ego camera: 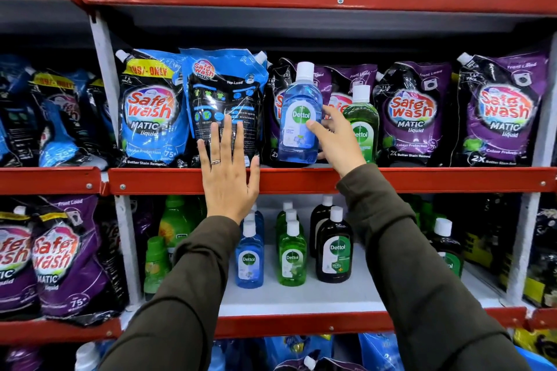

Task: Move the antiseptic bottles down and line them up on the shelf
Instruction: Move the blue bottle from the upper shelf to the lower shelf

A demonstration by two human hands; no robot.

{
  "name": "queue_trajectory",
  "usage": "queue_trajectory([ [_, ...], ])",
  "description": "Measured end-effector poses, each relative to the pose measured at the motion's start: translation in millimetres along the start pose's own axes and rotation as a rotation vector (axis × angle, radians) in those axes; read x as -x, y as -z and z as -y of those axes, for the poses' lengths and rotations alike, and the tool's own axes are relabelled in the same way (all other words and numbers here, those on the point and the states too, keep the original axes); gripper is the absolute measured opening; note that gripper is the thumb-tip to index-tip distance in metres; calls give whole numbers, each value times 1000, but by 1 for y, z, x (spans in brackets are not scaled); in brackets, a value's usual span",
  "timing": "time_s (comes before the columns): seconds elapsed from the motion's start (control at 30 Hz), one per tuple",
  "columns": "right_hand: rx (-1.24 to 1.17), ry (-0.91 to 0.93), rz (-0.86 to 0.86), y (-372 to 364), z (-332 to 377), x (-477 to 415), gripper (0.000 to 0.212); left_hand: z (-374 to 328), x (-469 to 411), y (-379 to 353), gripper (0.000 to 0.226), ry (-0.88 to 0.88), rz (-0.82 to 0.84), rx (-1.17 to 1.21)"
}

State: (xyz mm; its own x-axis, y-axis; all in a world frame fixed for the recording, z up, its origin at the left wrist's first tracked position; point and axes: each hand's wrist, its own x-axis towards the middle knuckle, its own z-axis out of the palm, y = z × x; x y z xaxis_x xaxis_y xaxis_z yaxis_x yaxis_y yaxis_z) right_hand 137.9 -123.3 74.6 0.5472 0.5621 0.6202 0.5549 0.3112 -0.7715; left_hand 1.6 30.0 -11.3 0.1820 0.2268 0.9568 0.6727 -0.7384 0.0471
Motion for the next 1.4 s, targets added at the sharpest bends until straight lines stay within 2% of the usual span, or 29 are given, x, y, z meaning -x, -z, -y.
queue_trajectory([
  [0.17, -29, 37, 49, 2, -1, 17, 42, 0, 4, 7, 68, -1, 4, 48],
  [0.27, -61, 36, 82, -1, -9, 34, 42, 0, 13, 14, 65, -7, -49, 40],
  [0.37, -75, 54, 109, -6, -23, 60, 32, 2, 30, 20, 62, -6, -96, 83],
  [0.47, -94, 42, 115, -14, -46, 88, 35, 8, 57, 21, 60, -14, -90, 107],
  [0.7, -110, -47, 187, -36, -110, 143, 36, 31, 154, 10, 55, 20, 47, 177],
  [0.9, -43, -163, 226, -68, -163, 169, 38, 46, 232, -9, 55, 147, 362, 152],
  [1.0, -25, -238, 242, -87, -186, 169, 41, 53, 249, -20, 65, 276, 543, 103],
  [1.07, -19, -279, 258, -98, -197, 168, 45, 58, 256, -25, 70, 271, 624, 53],
  [1.23, 43, -303, 306, -122, -215, 163, 36, 61, 264, -33, 65, 227, 640, 17],
  [1.4, 49, -308, 302, -135, -225, 165, 43, 62, 265, -34, 58, 189, 592, 29],
])
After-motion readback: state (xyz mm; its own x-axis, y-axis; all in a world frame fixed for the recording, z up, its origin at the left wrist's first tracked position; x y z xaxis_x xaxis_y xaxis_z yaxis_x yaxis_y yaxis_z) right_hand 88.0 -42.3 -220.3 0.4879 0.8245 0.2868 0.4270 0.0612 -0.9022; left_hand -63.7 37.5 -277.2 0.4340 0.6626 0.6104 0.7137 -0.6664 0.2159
